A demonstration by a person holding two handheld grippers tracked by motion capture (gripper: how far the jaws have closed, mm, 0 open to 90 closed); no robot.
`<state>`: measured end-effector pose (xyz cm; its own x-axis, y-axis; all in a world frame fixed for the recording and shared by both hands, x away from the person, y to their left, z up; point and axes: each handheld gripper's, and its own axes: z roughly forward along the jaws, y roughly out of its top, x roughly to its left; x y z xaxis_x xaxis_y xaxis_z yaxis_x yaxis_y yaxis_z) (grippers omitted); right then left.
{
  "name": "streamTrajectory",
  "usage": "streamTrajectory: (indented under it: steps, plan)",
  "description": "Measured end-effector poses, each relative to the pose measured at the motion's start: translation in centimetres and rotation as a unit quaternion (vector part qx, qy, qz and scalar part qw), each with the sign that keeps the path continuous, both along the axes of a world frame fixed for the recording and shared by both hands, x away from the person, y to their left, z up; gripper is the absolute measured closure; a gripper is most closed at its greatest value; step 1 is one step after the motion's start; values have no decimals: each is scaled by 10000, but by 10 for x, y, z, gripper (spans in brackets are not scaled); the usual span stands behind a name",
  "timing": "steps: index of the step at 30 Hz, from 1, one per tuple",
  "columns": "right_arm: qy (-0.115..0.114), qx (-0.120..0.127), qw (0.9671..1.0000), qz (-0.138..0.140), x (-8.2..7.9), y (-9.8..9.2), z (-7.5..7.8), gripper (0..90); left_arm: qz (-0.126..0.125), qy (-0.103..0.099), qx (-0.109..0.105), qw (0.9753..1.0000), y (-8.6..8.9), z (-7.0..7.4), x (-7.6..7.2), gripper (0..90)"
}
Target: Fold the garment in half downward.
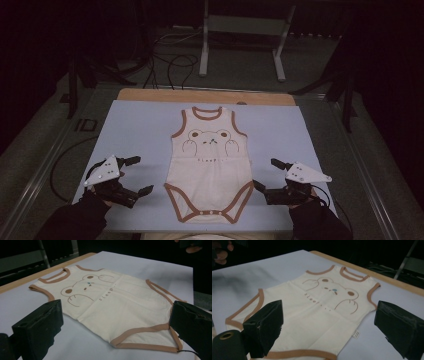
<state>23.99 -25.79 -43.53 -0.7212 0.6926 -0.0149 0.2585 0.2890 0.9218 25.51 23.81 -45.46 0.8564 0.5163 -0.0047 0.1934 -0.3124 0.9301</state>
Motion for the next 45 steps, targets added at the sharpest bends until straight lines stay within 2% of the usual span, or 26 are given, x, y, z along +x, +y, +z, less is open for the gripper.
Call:
streamTrajectory:
  steps: [5, 8, 10, 19, 23, 28, 37, 45]
  plan:
    - [-90, -6, 10000, -41, 9, 0, 14, 87, -68, -23, 163, 9998, -4, 7, 4, 1]
    - [-182, -44, 9998, -77, 14, 1, 21, 87, -78, -18, 196, 9998, -6, 11, 8, 1]
    - [-236, -121, 9996, -7, 18, 4, 25, 87, -76, -9, 192, 9998, -7, 13, 11, 1]
    - [-303, -197, 9993, -26, 35, 12, 32, 87, -59, 43, 254, 9997, -13, 27, 24, 1]
    - [-245, -203, 9994, -94, 45, 14, 33, 87, -50, 72, 297, 9995, -16, 31, 30, 1]
    - [-136, -222, 9996, -138, 57, 17, 32, 87, -121, 88, 206, 9997, -20, 34, 35, 1]
    - [23, -308, 9993, -213, 77, 21, 28, 88, -91, 241, 323, 9991, -28, 29, 46, 1]
    - [255, -418, 9983, -320, 94, 25, 13, 88, -33, 275, 367, 9989, -38, 24, 58, 1]
